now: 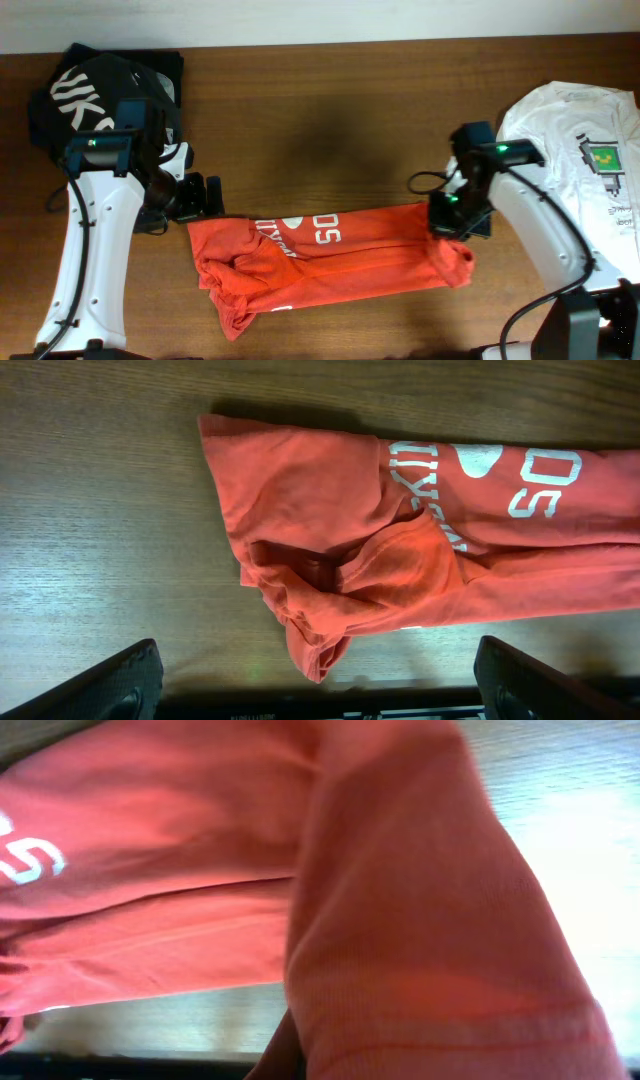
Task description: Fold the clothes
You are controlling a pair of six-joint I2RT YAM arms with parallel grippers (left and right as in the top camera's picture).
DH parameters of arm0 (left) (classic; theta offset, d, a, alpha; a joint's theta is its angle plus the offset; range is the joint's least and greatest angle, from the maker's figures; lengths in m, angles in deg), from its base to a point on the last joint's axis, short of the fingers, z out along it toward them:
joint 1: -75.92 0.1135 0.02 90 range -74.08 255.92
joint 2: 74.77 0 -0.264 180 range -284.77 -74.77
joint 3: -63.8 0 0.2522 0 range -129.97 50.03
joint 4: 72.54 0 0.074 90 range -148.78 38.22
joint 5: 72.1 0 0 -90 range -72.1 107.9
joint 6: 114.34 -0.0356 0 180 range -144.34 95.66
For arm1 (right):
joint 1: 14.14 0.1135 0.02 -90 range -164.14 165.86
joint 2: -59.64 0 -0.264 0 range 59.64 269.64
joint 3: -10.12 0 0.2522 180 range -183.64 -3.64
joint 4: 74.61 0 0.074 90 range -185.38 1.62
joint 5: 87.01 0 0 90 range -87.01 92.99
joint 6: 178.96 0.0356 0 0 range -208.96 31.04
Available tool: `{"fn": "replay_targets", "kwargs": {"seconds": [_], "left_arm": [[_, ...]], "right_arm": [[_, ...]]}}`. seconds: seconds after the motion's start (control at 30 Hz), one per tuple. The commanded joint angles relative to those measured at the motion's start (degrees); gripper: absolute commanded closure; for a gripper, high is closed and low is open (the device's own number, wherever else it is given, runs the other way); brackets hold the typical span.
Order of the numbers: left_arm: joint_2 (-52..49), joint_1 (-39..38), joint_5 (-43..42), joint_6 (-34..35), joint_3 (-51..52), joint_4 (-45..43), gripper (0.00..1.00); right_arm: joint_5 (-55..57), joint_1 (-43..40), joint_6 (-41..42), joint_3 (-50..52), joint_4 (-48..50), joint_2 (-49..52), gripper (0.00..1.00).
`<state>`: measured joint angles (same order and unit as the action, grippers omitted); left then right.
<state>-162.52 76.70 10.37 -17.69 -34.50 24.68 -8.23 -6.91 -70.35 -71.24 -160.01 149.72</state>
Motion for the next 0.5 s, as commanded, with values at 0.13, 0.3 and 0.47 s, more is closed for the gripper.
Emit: {"fn": "replay_targets", "kwargs": {"seconds": [0.13, 0.3, 0.47], "left_arm": [[-0.3, 0.1, -0.2, -0.5, 0.1, -0.1, 0.01], [-0.3, 0.1, -0.2, -0.5, 0.1, 0.0, 0.01], [-0.3, 0.1, -0.2, -0.5, 0.1, 0.0, 0.01]], "right_arm": [[0.4, 17.0, 16.1, 0.2, 6.7, -0.7, 0.96], [0.5, 24.2, 19.8, 0.2, 10.7, 0.7, 0.95], [0.1, 28.0, 21.0, 0.2, 14.3, 4.1, 0.87]]}}
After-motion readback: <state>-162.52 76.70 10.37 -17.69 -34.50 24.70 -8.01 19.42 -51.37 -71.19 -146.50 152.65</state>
